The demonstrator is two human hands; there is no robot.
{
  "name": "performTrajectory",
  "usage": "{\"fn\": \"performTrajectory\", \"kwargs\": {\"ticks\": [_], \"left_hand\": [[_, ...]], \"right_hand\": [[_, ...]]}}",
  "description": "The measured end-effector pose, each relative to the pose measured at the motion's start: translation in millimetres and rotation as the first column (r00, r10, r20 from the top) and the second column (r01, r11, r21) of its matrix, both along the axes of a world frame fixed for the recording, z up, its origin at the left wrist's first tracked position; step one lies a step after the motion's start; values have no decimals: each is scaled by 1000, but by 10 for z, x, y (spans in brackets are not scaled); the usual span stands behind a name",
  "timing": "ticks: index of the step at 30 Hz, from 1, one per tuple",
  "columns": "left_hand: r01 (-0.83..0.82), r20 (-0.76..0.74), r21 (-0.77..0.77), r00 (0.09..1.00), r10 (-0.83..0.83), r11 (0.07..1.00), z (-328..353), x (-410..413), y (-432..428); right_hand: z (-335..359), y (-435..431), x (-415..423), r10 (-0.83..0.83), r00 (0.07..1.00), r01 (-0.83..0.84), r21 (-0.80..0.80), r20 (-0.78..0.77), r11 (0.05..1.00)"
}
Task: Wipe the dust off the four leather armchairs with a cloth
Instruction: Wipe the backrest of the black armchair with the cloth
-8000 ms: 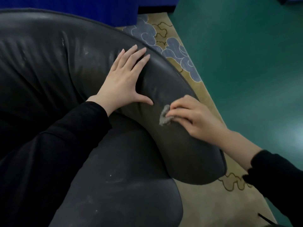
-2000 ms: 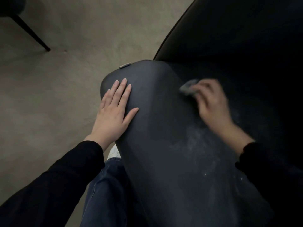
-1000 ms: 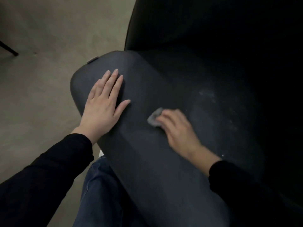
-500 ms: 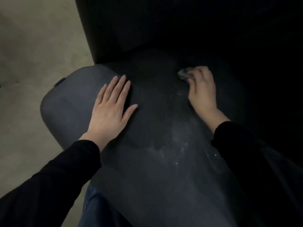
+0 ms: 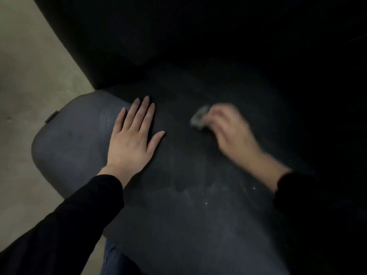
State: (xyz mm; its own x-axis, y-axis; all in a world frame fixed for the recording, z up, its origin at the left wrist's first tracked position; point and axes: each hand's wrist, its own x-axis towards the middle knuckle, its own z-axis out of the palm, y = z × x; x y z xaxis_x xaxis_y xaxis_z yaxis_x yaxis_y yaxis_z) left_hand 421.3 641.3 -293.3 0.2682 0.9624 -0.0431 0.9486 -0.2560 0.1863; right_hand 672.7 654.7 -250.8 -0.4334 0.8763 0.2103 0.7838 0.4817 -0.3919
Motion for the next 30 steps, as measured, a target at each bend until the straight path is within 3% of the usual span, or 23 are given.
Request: {"fn": "performTrajectory", "kwargs": {"ticks": [4, 7, 10, 13, 16, 18, 20, 22, 26, 28, 30], "left_hand": [[4, -1, 8, 1000, -4, 1000, -13, 5, 2], [3, -13, 9, 1000, -3, 1000, -25, 3, 3], [0, 2, 10, 1000, 0, 1000, -27, 4, 4], [1, 14, 13, 1000, -1, 1000, -26, 3, 7], [5, 1, -2, 1000, -5, 1000, -25, -2, 4], [9, 0, -13, 1000, -9, 1000, -11, -3, 11], [5, 11, -32, 1000, -5, 999, 20, -4, 8], [7, 18, -37, 1000, -6, 999, 62, 7, 19], [91, 56, -11, 994, -90, 996, 144, 198, 122], [133, 63, 1, 989, -133, 991, 142, 370, 212], [155, 77, 7, 985, -155, 988, 114, 532, 299]], "right_hand": [[-135, 804, 213, -388, 918, 391, -17, 88, 920], [-221, 720, 31, -451, 890, 452, -1, 68, 892], [-208, 187, -204, -275, 962, 274, 28, 9, 961], [-206, -698, -370, -62, 998, 64, -68, 17, 996], [-136, -1247, -361, 167, 985, -153, -213, 50, 965], [-71, -1200, -315, 219, 976, -211, -234, 10, 949], [-9, -910, -219, 128, 991, -130, -178, -23, 975], [21, -444, 3, -105, 994, 104, -105, -11, 989], [-65, 266, 508, -509, 861, 509, -51, 12, 859], [-183, 255, 452, -540, 841, 541, -27, 32, 841], [-234, 23, 257, -457, 889, 457, 2, 12, 889]]}}
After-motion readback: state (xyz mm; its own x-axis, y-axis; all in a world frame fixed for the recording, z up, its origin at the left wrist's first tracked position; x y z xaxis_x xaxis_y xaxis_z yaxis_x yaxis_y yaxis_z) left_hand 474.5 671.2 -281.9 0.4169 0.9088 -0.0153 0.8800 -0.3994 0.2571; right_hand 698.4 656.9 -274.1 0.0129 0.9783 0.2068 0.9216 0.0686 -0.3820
